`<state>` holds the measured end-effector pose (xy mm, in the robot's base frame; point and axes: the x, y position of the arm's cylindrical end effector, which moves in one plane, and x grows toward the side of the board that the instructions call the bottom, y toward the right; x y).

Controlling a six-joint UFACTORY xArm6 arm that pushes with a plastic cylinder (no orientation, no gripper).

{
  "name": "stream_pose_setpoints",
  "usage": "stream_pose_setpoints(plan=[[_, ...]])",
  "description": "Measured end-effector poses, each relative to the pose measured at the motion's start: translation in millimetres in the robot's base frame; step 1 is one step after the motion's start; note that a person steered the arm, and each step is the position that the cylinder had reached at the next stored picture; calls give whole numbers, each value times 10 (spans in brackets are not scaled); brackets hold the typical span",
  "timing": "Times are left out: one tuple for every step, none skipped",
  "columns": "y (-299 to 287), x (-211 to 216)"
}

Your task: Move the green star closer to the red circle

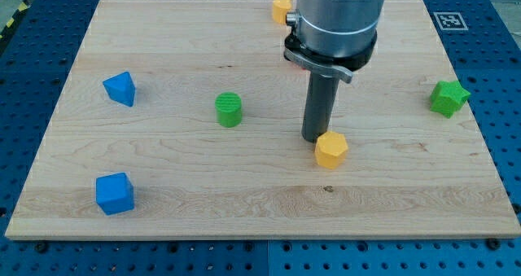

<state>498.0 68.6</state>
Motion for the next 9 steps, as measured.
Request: stream_pose_setpoints(plan=[[0, 17], [0, 17], [53, -122], [521, -128], [822, -104], [1296, -15], [1805, 60], [2240, 70], [2485, 70]])
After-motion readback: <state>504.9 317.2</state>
